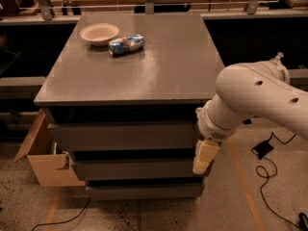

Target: Open top drawer

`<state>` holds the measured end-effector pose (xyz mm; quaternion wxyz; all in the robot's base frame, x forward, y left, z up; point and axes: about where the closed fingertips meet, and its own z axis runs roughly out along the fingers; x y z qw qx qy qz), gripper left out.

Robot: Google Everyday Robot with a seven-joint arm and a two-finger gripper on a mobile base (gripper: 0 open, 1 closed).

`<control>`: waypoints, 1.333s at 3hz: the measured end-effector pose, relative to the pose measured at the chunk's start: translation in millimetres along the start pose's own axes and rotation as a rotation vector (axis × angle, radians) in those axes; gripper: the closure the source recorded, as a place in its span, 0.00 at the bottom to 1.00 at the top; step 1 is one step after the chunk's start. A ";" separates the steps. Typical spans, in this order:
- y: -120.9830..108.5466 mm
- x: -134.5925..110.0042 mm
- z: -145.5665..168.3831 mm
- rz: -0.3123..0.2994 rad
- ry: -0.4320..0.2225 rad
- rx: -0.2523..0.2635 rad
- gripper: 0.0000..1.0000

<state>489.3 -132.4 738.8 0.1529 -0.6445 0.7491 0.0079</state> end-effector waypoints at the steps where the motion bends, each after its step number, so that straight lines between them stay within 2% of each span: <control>1: -10.6 -2.1 17.5 0.004 -0.005 0.003 0.00; 4: -35.9 -8.2 70.5 0.022 -0.053 -0.014 0.00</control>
Offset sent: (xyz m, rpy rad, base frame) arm 0.0453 0.0137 -0.0460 0.0514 -0.0128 -0.0158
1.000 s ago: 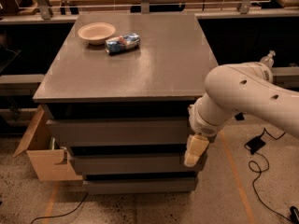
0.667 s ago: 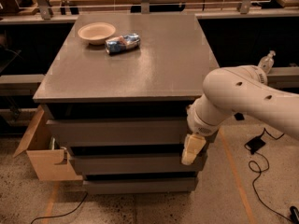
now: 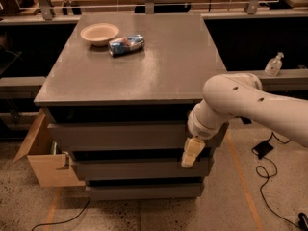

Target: Open top drawer

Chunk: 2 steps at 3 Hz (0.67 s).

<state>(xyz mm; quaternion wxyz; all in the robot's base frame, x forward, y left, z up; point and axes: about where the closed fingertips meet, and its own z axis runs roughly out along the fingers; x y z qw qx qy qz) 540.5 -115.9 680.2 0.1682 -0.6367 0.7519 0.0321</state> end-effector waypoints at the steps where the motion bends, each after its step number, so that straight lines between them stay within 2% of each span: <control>1: -3.6 2.8 19.3 0.010 -0.008 -0.037 0.25; 2: 1.9 10.0 22.4 0.019 0.001 -0.059 0.47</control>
Offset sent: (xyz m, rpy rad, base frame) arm -0.0050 -0.0113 -0.0308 0.0069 0.0926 -0.0098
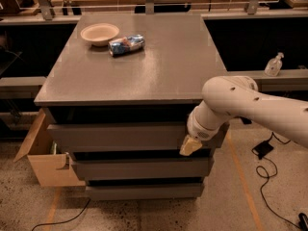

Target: Open top drawer

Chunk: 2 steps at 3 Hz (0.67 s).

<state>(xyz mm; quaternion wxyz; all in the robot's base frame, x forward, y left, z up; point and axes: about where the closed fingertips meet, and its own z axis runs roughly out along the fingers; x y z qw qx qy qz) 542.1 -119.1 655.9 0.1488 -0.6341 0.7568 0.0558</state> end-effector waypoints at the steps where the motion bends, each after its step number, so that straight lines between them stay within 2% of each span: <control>1: -0.5 -1.5 -5.0 0.000 0.000 0.000 0.70; 2: -0.7 -2.6 -8.7 0.000 0.000 0.000 0.95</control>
Offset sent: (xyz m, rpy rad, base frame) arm -0.1063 -0.0760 0.0408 -0.0359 0.0658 -0.1664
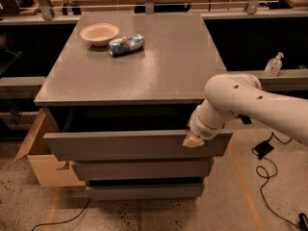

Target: Open top drawer

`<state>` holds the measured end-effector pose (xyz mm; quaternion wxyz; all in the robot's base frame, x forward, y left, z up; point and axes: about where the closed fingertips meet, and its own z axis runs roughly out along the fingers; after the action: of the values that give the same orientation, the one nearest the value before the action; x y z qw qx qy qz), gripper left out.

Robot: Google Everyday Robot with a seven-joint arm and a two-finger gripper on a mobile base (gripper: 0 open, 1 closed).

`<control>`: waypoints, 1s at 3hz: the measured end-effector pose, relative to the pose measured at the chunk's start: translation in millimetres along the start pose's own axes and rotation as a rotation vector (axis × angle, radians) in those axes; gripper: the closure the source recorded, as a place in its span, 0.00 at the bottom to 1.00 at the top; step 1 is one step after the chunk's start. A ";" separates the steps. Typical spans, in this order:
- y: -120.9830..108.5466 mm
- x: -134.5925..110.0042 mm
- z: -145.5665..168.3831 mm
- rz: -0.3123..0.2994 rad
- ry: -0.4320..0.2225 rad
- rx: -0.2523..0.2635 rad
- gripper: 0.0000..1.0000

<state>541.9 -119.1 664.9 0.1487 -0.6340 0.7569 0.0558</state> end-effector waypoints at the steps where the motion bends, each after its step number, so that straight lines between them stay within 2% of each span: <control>1: 27.7 20.1 -22.1 0.048 0.020 0.001 1.00; 2: 27.7 20.2 -21.9 0.048 0.020 0.001 1.00; 3: 60.6 40.0 -45.3 0.110 0.037 0.005 1.00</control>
Offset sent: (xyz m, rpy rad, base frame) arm -0.1847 -0.0999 0.0692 -0.0565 0.0732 -0.2882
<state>469.7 -157.7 689.8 0.1332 -0.5918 0.7934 0.0504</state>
